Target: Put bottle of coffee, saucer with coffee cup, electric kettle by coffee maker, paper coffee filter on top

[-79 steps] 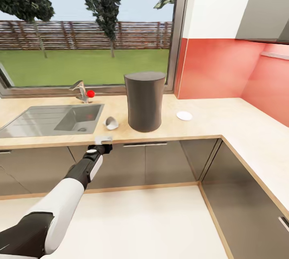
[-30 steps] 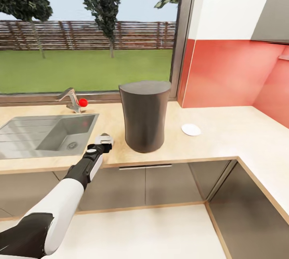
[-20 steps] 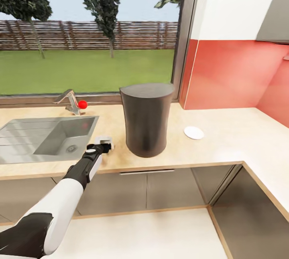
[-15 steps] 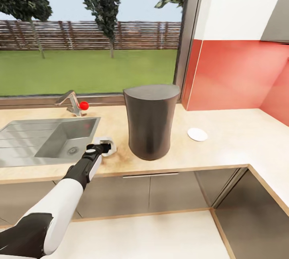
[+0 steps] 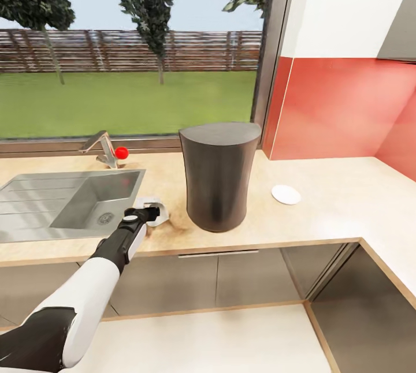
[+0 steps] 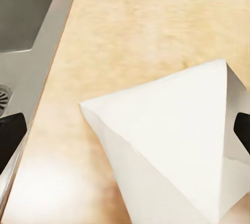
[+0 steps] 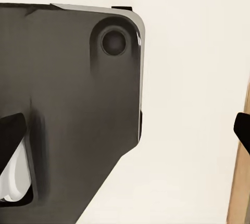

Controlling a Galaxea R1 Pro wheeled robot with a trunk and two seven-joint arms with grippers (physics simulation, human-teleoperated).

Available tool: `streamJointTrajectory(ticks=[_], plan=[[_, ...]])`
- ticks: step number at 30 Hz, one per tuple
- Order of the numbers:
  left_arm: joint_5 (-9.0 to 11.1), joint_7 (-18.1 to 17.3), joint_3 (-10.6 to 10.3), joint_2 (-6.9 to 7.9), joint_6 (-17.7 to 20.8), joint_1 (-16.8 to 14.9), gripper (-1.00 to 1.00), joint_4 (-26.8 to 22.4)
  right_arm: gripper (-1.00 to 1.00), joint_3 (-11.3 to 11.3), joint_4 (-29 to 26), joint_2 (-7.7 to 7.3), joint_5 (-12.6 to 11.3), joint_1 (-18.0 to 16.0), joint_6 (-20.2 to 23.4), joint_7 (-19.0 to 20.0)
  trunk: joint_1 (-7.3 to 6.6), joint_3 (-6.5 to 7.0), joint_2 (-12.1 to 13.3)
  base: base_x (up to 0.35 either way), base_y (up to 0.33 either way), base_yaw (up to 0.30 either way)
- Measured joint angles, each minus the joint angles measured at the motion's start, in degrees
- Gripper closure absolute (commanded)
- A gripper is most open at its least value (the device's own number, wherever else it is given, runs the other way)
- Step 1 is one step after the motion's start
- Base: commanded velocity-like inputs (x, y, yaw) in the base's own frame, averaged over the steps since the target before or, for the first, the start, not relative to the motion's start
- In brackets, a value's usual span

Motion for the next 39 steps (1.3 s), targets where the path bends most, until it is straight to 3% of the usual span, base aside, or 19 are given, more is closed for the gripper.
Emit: streamJointTrajectory(ticks=[39], plan=[[0.00,-0.09,-0.09,0.40,-0.80,0.98,-1.00,0.08,-1.00,0.06,0.00,0.00,0.00,-0.02,0.00,0.01,0.00,0.00,0.00,0.022,0.016,0.000]])
